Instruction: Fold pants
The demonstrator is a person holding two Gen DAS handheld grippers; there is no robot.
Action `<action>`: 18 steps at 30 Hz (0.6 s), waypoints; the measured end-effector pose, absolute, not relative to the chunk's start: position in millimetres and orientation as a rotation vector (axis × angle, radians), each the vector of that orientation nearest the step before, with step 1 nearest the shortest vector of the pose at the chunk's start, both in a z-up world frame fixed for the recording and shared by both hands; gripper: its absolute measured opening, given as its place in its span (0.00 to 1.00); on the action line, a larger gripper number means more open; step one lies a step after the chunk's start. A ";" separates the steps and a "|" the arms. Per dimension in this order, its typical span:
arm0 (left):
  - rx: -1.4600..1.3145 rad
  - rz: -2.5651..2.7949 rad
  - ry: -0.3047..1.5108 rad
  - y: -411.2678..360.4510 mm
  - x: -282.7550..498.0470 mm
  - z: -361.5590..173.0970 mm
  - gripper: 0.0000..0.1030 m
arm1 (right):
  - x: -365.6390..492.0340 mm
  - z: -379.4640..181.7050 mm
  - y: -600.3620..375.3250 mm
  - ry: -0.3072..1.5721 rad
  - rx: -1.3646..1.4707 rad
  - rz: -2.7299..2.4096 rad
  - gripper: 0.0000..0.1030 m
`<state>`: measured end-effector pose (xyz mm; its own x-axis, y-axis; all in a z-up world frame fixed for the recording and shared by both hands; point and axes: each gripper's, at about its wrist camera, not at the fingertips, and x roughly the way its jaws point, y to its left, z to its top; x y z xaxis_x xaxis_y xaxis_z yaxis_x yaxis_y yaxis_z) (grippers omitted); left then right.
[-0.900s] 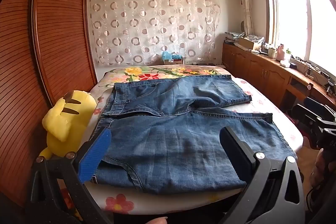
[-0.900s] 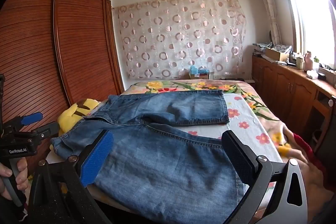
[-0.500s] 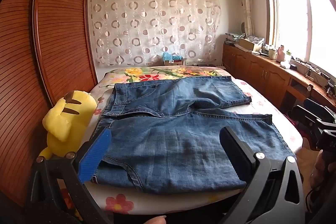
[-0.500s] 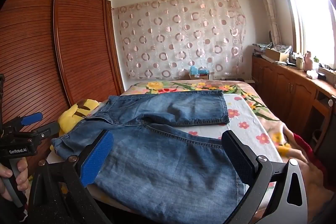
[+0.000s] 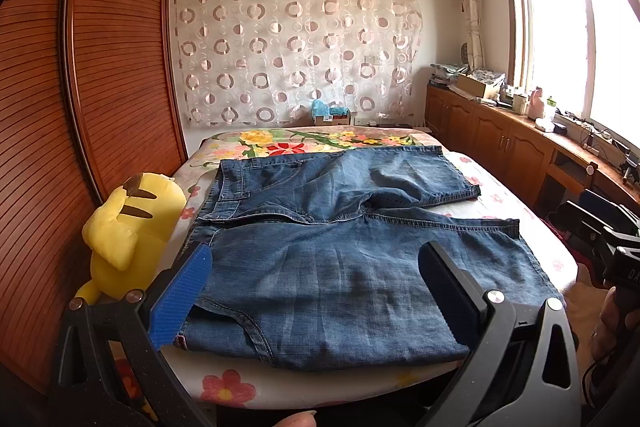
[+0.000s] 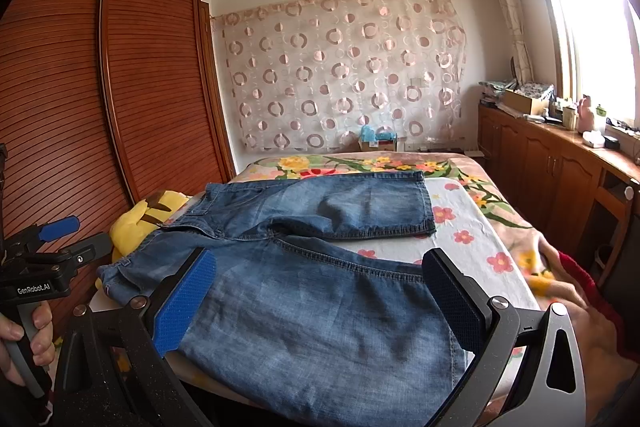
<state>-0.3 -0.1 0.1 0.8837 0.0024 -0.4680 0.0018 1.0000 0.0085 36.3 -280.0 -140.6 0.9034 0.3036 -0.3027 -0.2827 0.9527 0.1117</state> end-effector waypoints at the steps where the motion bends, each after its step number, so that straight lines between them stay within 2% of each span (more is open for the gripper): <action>1: 0.009 0.000 0.487 -0.2 -0.3 0.1 1.00 | 36.1 -140.6 -280.0 0.323 0.066 0.303 1.00; 18: 0.008 0.000 0.486 0.0 -0.3 0.1 1.00 | 35.7 -141.0 -279.9 0.322 0.065 0.302 1.00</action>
<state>-0.3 0.0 0.1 0.8842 0.0015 -0.4671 0.0021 1.0000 0.0073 35.7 -279.9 -141.0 0.9040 0.3028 -0.3017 -0.2822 0.9529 0.1109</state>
